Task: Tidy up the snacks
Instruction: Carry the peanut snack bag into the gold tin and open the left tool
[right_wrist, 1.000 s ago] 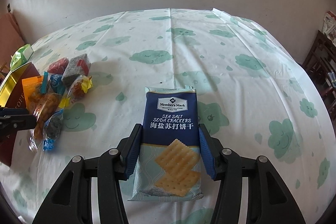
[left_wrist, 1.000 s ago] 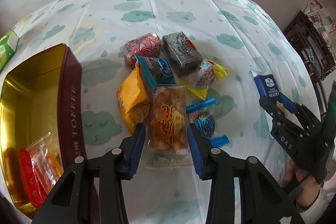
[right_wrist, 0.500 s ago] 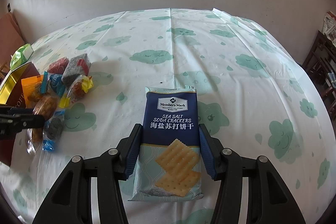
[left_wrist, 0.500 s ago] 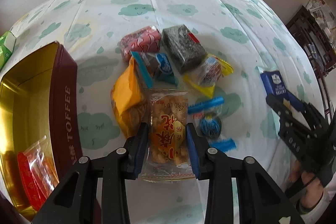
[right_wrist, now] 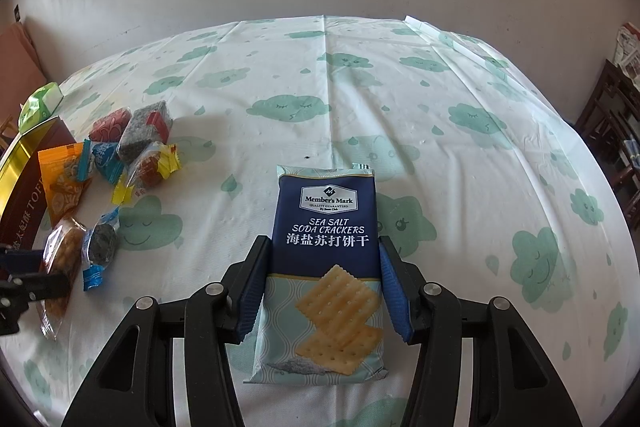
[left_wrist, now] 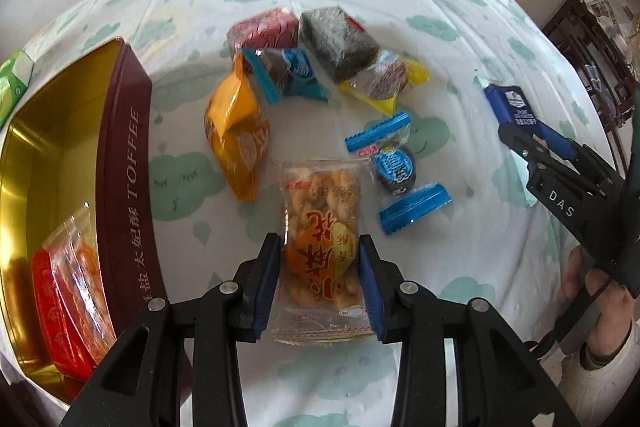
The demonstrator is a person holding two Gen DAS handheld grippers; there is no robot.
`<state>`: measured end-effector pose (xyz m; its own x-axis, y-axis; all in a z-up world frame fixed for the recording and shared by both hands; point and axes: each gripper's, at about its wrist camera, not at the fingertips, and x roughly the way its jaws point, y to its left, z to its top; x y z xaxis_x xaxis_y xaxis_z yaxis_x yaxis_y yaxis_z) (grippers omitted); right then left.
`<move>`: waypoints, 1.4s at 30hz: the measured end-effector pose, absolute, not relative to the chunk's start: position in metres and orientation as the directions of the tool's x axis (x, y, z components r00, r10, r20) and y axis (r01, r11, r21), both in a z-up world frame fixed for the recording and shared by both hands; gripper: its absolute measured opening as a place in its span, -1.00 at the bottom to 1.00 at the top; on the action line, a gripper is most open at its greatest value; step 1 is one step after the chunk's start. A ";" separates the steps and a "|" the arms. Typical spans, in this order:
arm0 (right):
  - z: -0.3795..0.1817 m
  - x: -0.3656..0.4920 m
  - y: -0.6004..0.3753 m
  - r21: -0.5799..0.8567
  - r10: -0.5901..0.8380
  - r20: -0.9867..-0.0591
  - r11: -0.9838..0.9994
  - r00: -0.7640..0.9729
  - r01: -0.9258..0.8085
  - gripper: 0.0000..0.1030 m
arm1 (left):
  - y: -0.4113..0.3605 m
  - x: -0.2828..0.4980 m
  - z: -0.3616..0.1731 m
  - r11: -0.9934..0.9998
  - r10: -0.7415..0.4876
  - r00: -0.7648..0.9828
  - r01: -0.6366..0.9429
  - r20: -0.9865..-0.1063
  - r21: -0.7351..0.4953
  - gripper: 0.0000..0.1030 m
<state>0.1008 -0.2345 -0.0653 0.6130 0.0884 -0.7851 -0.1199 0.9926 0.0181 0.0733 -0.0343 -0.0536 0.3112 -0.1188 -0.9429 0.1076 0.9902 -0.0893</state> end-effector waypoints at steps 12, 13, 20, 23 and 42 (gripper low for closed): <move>-0.065 0.101 -0.234 0.016 0.087 -0.785 0.993 0.613 -0.119 0.05 | -0.028 0.063 -0.034 0.989 -0.134 0.348 0.110 -0.928 -0.102 -0.36; -0.066 0.101 -0.234 0.016 0.086 -0.785 0.993 0.613 -0.119 0.05 | -0.026 0.062 -0.028 0.989 -0.132 0.359 0.106 -0.924 -0.101 -0.36; -0.066 0.101 -0.234 0.015 0.086 -0.785 0.993 0.613 -0.119 0.05 | 0.015 0.051 0.010 0.996 -0.092 0.448 0.037 -0.889 -0.085 -0.36; -0.066 0.101 -0.234 0.015 0.085 -0.785 0.993 0.613 -0.119 0.05 | 0.044 0.044 0.017 0.998 -0.047 0.461 -0.017 -0.886 -0.062 -0.36; -0.066 0.101 -0.234 0.014 0.084 -0.786 0.993 0.613 -0.119 0.05 | 0.162 0.026 -0.028 0.971 0.151 0.317 -0.227 -0.937 0.080 -0.36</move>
<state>0.1009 -0.2336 -0.0658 0.6131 0.0840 -0.7855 -0.1187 0.9928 0.0135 0.0260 0.1618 -0.0283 0.3166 0.1506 -0.9365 -0.2267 0.9707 0.0795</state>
